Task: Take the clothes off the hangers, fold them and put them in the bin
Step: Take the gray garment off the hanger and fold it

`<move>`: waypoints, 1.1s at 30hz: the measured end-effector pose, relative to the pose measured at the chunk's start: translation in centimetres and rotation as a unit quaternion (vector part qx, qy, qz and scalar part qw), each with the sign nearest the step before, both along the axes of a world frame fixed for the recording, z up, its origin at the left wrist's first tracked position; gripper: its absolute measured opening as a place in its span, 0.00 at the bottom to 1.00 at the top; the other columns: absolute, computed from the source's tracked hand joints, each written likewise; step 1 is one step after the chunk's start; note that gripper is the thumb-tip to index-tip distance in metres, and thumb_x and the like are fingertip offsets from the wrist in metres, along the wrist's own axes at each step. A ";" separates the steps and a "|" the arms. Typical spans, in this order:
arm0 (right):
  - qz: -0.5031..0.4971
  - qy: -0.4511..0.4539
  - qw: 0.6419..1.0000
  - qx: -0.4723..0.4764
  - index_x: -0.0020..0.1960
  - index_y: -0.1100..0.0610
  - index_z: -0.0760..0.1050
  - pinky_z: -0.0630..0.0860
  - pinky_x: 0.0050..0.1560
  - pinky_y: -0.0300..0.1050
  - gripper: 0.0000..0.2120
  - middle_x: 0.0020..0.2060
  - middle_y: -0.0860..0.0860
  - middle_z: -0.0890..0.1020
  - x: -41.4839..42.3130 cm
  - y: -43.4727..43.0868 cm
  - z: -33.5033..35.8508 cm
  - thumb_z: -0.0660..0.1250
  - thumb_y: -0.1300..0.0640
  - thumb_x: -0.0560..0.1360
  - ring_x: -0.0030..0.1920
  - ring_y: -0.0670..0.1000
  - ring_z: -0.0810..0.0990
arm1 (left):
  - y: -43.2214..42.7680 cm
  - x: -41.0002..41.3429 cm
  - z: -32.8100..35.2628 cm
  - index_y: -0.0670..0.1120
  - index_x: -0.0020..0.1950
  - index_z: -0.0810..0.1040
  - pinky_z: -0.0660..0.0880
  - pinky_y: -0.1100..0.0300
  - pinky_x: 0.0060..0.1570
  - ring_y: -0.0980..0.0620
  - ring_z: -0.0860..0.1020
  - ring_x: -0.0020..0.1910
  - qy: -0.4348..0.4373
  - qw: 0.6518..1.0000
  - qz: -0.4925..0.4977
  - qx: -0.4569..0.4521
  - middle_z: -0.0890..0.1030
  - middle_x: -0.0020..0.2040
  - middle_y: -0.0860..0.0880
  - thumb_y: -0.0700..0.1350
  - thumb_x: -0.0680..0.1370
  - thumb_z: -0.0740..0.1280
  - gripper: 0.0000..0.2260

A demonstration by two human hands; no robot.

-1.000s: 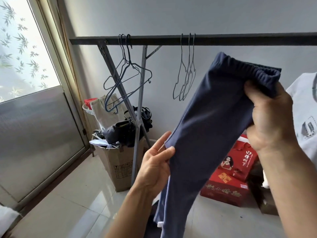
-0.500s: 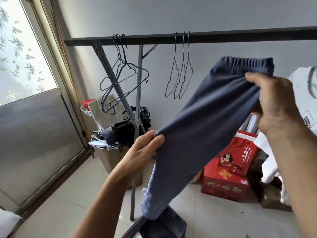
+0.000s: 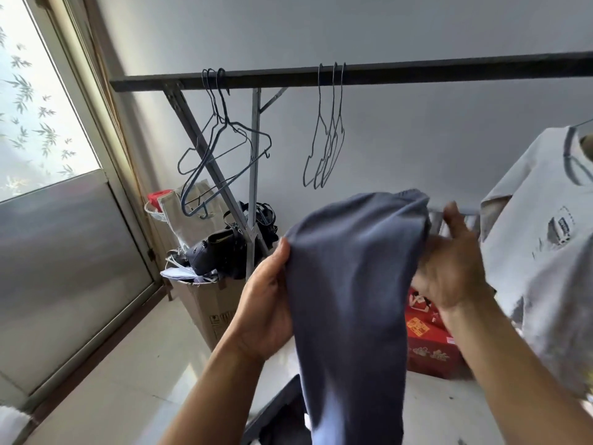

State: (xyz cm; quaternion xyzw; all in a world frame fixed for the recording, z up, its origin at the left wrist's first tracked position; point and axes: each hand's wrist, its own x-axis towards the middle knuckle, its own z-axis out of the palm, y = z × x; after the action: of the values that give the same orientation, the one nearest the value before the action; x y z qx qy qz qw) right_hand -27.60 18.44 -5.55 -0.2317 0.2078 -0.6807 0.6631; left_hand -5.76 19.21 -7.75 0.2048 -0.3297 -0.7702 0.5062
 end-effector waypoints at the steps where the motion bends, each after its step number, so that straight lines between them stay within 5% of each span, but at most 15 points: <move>1: 0.009 0.009 1.000 0.010 0.56 0.58 0.79 0.80 0.52 0.50 0.29 0.52 0.57 0.81 0.6 0.3 -0.9 0.52 0.35 0.79 0.52 0.55 0.82 | -0.2 -0.1 0.2 0.41 0.54 0.85 0.79 0.54 0.53 0.49 0.84 0.49 0.005 1.000 0.002 -0.006 0.85 0.51 0.42 0.51 0.72 0.65 0.19; 4: 0.076 0.105 0.991 0.035 0.56 0.59 0.80 0.82 0.44 0.50 0.38 0.50 0.57 0.82 2.0 1.7 -2.2 0.49 0.28 0.74 0.50 0.56 0.83 | -1.0 -0.4 0.9 0.40 0.47 0.85 0.81 0.58 0.46 0.50 0.84 0.42 -0.008 0.998 0.022 -0.057 0.85 0.43 0.44 0.46 0.72 0.65 0.13; 7: 0.122 0.173 0.977 0.000 0.52 0.59 0.84 0.80 0.54 0.51 0.31 0.54 0.59 0.84 2.6 2.7 -1.8 0.55 0.36 0.73 0.56 0.57 0.82 | -1.8 -0.3 1.3 0.39 0.48 0.79 0.80 0.58 0.41 0.49 0.82 0.38 -0.041 0.995 0.023 -0.087 0.82 0.39 0.43 0.37 0.71 0.69 0.07; 10: 0.058 0.265 0.962 -0.014 0.53 0.61 0.83 0.80 0.52 0.45 0.15 0.53 0.57 0.84 2.8 2.6 -0.8 0.65 0.56 0.71 0.55 0.54 0.82 | -2.4 0.2 1.4 0.41 0.57 0.75 0.80 0.56 0.47 0.48 0.82 0.44 -0.049 0.991 0.009 -0.127 0.81 0.45 0.42 0.28 0.69 0.66 0.18; 13: 0.005 0.294 0.956 -0.024 0.56 0.59 0.78 0.73 0.49 0.48 0.17 0.48 0.55 0.83 3.0 2.2 0.1 0.69 0.57 0.68 0.50 0.53 0.79 | -2.5 0.4 1.7 0.48 0.66 0.71 0.80 0.56 0.49 0.49 0.81 0.49 -0.095 0.979 0.016 -0.180 0.81 0.50 0.45 0.25 0.73 0.62 0.27; 16: -0.030 0.310 0.950 -0.035 0.55 0.55 0.76 0.72 0.46 0.44 0.15 0.42 0.51 0.82 3.3 2.0 1.0 0.69 0.55 0.69 0.44 0.48 0.79 | -2.5 0.7 2.4 0.55 0.70 0.66 0.80 0.53 0.42 0.49 0.82 0.46 -0.223 0.947 0.048 -0.227 0.82 0.49 0.47 0.30 0.80 0.60 0.26; 20: -0.021 0.322 0.946 -0.023 0.50 0.57 0.79 0.76 0.47 0.42 0.10 0.44 0.49 0.86 3.7 1.6 1.7 0.61 0.56 0.80 0.47 0.46 0.83 | -2.9 1.1 3.6 0.56 0.71 0.66 0.75 0.39 0.52 0.40 0.80 0.51 -0.272 0.927 0.064 -0.249 0.82 0.53 0.42 0.35 0.82 0.61 0.22; 25: -0.118 0.360 0.926 0.010 0.54 0.58 0.76 0.76 0.50 0.44 0.07 0.47 0.53 0.84 4.4 0.4 1.9 0.67 0.57 0.77 0.51 0.51 0.81 | -4.0 0.7 4.4 0.44 0.65 0.71 0.77 0.51 0.43 0.42 0.81 0.44 -0.303 0.929 0.116 -0.177 0.83 0.48 0.41 0.44 0.77 0.69 0.19; 29: -0.169 0.328 0.929 0.009 0.61 0.51 0.72 0.76 0.51 0.48 0.17 0.51 0.55 0.81 4.9 0.0 1.4 0.71 0.62 0.74 0.50 0.52 0.79 | -4.6 0.5 4.4 0.47 0.77 0.60 0.80 0.56 0.42 0.49 0.83 0.46 -0.318 0.925 0.175 -0.115 0.81 0.55 0.43 0.48 0.76 0.72 0.34; 31: -0.165 0.339 0.926 -0.005 0.65 0.47 0.70 0.78 0.54 0.50 0.22 0.54 0.57 0.80 5.0 0.2 1.3 0.71 0.62 0.74 0.52 0.53 0.80 | -4.3 0.7 4.4 0.53 0.78 0.57 0.79 0.58 0.38 0.54 0.81 0.37 -0.270 0.941 0.162 -0.120 0.82 0.44 0.46 0.45 0.78 0.70 0.33; 33: -0.120 0.324 0.938 -0.033 0.68 0.44 0.68 0.80 0.47 0.46 0.28 0.50 0.57 0.82 4.5 0.5 1.6 0.70 0.65 0.74 0.49 0.52 0.82 | -3.7 1.0 4.3 0.54 0.76 0.61 0.79 0.58 0.41 0.53 0.80 0.37 -0.195 0.964 0.103 -0.150 0.81 0.39 0.46 0.38 0.77 0.69 0.32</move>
State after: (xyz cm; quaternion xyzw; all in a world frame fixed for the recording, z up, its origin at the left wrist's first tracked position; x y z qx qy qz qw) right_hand -23.10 18.90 -3.93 -0.4349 0.4149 -0.6497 0.4654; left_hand -4.76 15.53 -3.49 0.3053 -0.5109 -0.6007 0.5339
